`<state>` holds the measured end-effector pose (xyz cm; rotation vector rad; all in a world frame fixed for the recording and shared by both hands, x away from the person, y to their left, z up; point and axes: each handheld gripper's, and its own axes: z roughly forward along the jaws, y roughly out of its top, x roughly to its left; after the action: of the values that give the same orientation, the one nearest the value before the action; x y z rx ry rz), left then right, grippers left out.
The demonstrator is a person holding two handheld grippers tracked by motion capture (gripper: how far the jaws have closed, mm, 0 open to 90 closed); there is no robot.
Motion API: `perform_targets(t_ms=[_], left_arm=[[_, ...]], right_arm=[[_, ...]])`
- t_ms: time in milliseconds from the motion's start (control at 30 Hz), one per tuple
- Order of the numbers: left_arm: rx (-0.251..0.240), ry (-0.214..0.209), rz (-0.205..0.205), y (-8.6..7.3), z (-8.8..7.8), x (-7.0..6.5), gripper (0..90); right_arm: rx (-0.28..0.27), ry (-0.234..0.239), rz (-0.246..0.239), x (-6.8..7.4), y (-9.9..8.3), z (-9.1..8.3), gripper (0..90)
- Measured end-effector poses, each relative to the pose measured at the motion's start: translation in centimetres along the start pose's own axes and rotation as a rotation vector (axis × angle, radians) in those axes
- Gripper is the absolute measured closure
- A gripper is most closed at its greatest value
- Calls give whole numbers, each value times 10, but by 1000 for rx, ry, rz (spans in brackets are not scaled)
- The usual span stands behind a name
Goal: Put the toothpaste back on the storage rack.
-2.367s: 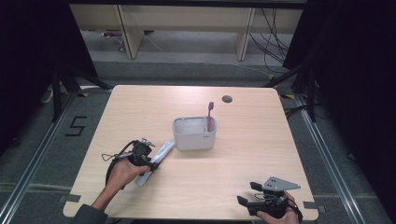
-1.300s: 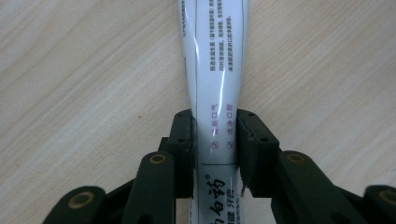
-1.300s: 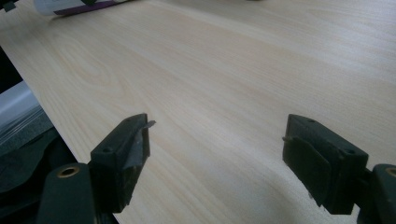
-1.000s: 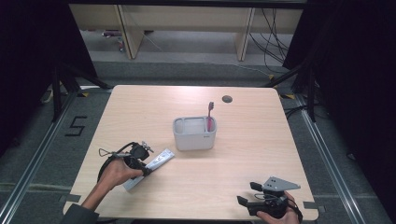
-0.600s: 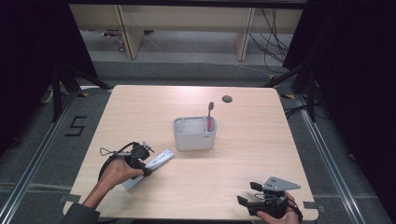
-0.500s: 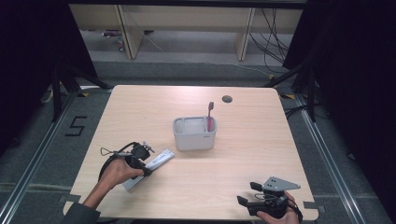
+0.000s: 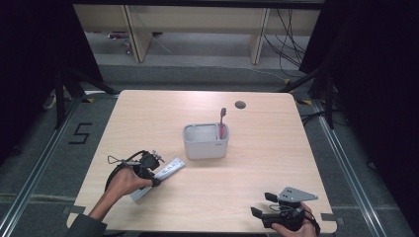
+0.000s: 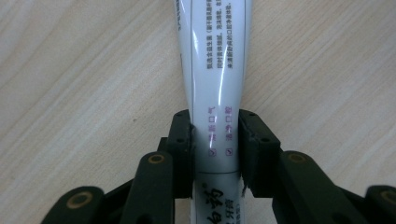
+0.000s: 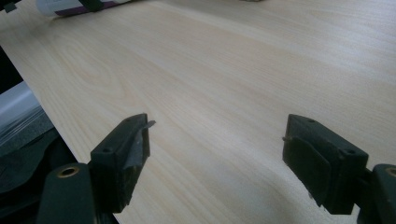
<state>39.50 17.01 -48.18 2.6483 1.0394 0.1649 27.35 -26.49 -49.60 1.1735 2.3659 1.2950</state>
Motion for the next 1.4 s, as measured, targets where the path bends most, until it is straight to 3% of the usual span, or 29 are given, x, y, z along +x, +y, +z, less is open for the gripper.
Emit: perform_targets(t_ms=[100, 200, 300, 733, 1100, 1400], left_arm=[[1, 10, 25, 1, -1, -2, 703], [5, 4, 24, 1, -1, -3, 713], [41, -8, 47, 4, -2, -2, 714], [80, -18, 49, 9, 0, -1, 707], [61, -19, 36, 5, 2, -1, 694], [44, -9, 72, 4, 0, -3, 722]], right_arm=[[0, -1, -1, 0, 0, 0, 238], [0, -3, -2, 0, 0, 0, 238], [0, -1, 0, 0, 0, 0, 237], [-5, 2, 0, 0, 0, 0, 237], [-4, 1, -1, 0, 0, 0, 237], [3, 1, -1, -1, 0, -1, 237]])
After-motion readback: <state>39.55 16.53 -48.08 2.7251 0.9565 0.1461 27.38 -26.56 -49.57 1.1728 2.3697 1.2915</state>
